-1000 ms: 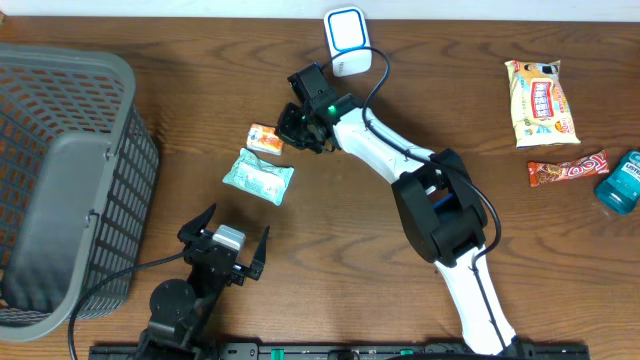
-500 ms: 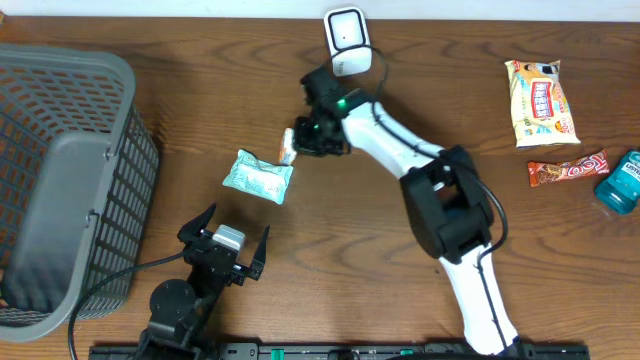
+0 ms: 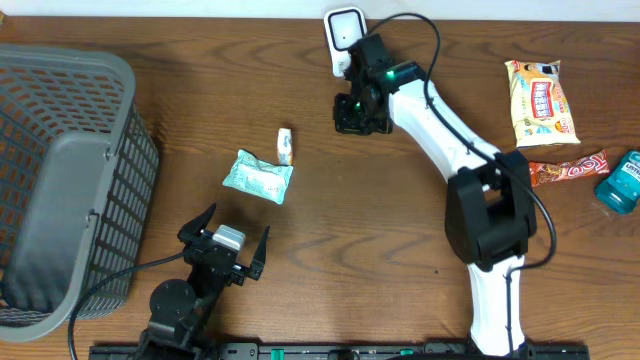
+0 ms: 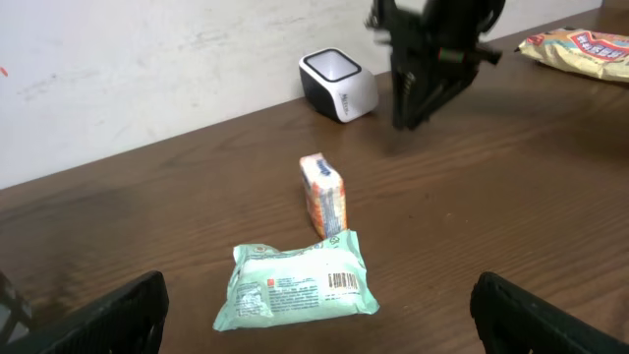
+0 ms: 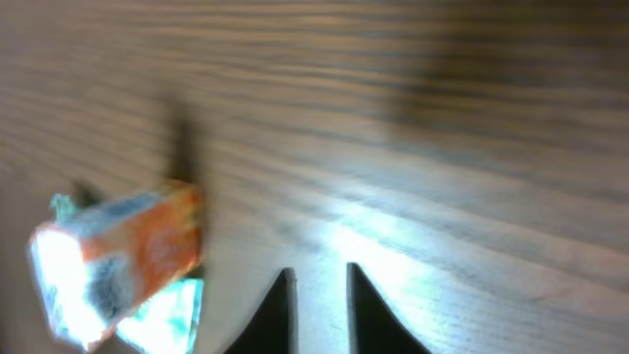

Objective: Scan the item barcode
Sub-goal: 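Lift the orange box and rotate it with the right gripper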

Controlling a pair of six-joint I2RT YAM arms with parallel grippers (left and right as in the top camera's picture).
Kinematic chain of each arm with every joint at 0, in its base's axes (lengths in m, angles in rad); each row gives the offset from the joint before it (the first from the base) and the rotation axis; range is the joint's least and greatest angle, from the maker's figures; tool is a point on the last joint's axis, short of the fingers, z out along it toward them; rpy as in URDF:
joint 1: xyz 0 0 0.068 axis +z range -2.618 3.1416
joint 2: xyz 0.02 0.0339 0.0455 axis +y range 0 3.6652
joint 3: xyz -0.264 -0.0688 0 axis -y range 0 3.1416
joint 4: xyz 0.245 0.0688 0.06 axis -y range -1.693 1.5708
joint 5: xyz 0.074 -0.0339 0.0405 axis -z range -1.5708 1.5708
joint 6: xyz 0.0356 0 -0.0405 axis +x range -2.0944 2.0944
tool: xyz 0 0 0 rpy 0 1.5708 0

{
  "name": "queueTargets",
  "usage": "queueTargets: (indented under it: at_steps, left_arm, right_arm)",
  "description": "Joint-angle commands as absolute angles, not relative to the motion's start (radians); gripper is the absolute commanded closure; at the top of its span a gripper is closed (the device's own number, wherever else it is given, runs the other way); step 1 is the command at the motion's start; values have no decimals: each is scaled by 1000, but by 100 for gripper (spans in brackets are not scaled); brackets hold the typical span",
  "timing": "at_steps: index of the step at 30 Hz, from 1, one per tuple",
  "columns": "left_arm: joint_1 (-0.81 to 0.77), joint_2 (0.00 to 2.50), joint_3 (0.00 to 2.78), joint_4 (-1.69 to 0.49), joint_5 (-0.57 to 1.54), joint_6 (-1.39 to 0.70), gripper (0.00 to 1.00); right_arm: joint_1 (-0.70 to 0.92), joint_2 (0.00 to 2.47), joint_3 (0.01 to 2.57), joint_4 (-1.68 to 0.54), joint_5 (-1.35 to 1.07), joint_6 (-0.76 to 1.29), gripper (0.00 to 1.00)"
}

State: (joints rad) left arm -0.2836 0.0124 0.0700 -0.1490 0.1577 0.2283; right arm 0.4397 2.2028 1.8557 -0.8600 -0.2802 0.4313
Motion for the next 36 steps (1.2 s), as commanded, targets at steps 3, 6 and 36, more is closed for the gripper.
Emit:
queueTargets:
  at_steps: [3, 6, 36]
  left_arm:
    - [-287, 10, 54, -174, 164, 215, 2]
    - [-287, 10, 54, -174, 164, 215, 2]
    - [-287, 10, 54, -174, 164, 215, 2]
  right_arm:
    - [489, 2171, 1853, -864, -283, 381, 60]
    - [522, 2172, 1853, -851, -282, 380, 53]
    - [733, 2316, 1853, -688, 70, 392, 82]
